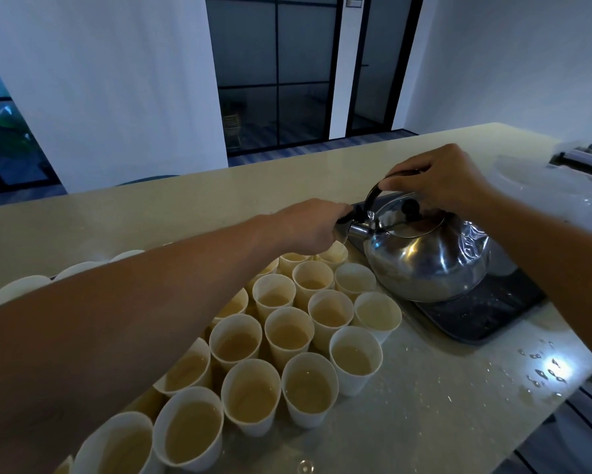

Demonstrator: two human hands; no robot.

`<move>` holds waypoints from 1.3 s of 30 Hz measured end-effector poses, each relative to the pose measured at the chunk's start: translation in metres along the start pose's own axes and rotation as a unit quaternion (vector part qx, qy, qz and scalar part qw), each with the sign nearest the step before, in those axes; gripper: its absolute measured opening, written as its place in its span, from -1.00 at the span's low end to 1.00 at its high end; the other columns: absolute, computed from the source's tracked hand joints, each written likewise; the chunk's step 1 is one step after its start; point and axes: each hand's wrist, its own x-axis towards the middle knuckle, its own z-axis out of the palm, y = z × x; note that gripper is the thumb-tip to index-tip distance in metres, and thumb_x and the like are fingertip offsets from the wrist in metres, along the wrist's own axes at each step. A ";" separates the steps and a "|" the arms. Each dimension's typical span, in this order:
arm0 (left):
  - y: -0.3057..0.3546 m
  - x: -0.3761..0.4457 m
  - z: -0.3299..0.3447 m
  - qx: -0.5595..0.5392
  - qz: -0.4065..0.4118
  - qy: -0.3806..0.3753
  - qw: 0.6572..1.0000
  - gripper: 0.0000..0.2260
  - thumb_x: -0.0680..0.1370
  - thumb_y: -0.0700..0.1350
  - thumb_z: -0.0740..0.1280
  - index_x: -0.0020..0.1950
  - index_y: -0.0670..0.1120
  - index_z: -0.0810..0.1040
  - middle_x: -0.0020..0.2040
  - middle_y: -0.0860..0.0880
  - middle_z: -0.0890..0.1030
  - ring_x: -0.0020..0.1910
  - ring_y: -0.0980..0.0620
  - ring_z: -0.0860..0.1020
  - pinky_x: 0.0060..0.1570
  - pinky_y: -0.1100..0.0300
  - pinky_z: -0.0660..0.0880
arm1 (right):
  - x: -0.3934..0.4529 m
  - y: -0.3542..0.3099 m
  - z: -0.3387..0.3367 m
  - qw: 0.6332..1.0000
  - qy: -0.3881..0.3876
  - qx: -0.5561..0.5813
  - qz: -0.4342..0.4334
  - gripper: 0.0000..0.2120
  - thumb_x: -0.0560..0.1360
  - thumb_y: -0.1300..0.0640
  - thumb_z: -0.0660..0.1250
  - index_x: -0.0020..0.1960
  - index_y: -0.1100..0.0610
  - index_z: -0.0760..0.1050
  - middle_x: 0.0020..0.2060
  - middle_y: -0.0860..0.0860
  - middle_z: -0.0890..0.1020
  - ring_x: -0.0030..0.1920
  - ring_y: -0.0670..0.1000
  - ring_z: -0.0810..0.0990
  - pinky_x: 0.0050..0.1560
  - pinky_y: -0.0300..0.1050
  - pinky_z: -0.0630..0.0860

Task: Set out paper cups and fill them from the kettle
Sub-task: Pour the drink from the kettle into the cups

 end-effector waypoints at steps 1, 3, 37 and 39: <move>0.001 0.000 -0.001 0.000 0.005 0.007 1.000 -0.48 0.59 -0.24 0.28 0.53 0.04 0.29 0.42 -0.03 0.47 0.34 -0.05 0.45 0.19 0.12 0.45 | -0.001 0.000 -0.002 1.000 0.004 0.000 -0.002 -0.78 0.34 -0.05 0.58 -0.06 -0.02 0.73 -0.22 -0.16 0.70 -0.20 -0.12 0.62 -0.20 -0.28 0.45; 0.003 0.001 -0.003 -0.006 0.021 0.028 0.999 -0.53 0.60 -0.18 0.30 0.50 0.04 0.33 0.37 -0.02 0.50 0.31 -0.03 0.47 0.17 0.11 0.45 | -0.004 -0.001 -0.007 1.000 0.001 -0.004 -0.010 -0.79 0.34 -0.05 0.58 -0.06 -0.02 0.73 -0.21 -0.16 0.71 -0.16 -0.12 0.63 -0.17 -0.28 0.47; 0.028 0.002 0.016 0.030 0.111 -0.002 0.993 -0.71 0.66 -0.15 0.22 0.36 -0.04 0.54 0.22 -0.02 0.63 0.12 -0.01 0.59 0.13 -0.02 0.55 | -0.026 -0.007 -0.026 0.986 -0.120 -0.105 -0.042 -0.83 0.28 -0.10 0.59 -0.15 -0.11 0.73 -0.27 -0.24 0.70 -0.17 -0.14 0.65 -0.05 -0.15 0.57; 0.029 0.003 0.015 0.037 0.112 -0.005 0.993 -0.71 0.67 -0.14 0.20 0.36 -0.03 0.55 0.22 -0.01 0.63 0.11 -0.01 0.59 0.13 -0.01 0.55 | -0.027 -0.008 -0.026 0.986 -0.123 -0.108 -0.044 -0.83 0.28 -0.11 0.58 -0.15 -0.12 0.73 -0.27 -0.24 0.70 -0.17 -0.14 0.65 -0.06 -0.16 0.56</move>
